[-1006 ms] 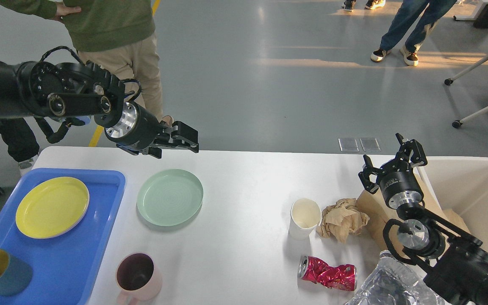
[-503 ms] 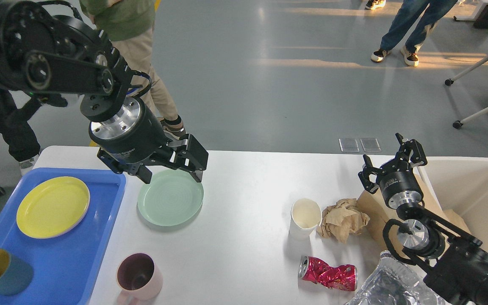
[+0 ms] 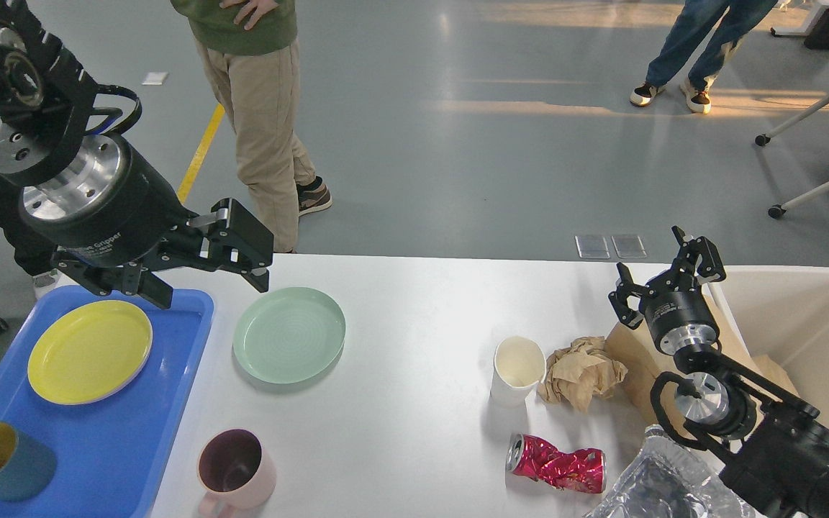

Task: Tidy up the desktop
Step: 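Swing the left gripper over and down toward the pink mug, then grasp the pink mug rim with the left gripper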

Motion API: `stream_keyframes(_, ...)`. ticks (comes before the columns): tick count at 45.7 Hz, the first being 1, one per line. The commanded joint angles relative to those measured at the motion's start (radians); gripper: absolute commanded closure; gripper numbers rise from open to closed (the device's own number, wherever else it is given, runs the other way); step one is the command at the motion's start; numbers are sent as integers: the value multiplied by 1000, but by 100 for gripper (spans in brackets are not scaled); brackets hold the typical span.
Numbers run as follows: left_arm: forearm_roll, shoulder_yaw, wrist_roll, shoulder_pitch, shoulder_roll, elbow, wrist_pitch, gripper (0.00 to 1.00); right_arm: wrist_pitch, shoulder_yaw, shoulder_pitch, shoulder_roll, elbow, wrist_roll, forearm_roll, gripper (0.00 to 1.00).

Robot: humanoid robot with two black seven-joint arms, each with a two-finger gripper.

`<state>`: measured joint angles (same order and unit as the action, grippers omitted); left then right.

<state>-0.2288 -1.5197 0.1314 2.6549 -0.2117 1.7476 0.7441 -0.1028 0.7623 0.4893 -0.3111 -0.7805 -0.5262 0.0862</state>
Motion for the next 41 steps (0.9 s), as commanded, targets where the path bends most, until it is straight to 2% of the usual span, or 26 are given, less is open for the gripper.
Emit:
stream_keyframes(1, 8, 9, -12, -125, -31, -20, -41, 2, 0, -1, 0, 0, 0, 0, 0, 0)
stream_keyframes(11, 42, 49, -16, -414, -77, -40, -227, 5, 0, 0, 0, 0, 0, -1, 0, 0)
stream_keyframes(16, 45, 101, -16, -558, -80, -59, -293, 5, 0, 0, 0, 1, 1, 0, 1, 0)
stream_keyframes(21, 54, 122, -16, -642, -81, -68, -365, 6, 0, 0, 0, 0, 0, 0, 0, 0)
stream_keyframes(26, 95, 122, -21, -707, -86, -74, -400, 6, 0, 0, 0, 0, 0, 0, 1, 0)
stream_keyframes(30, 127, 113, -47, -756, -87, -94, -423, 10, 0, 0, 0, 0, 0, 0, 0, 0)
stream_keyframes(37, 132, 111, -121, -836, -87, -119, -463, 13, 0, 0, 0, 0, 0, 0, 1, 0)
stream_keyframes(41, 158, 118, -135, -895, -95, -140, -503, 13, 0, -1, 0, 0, 0, 0, 1, 0)
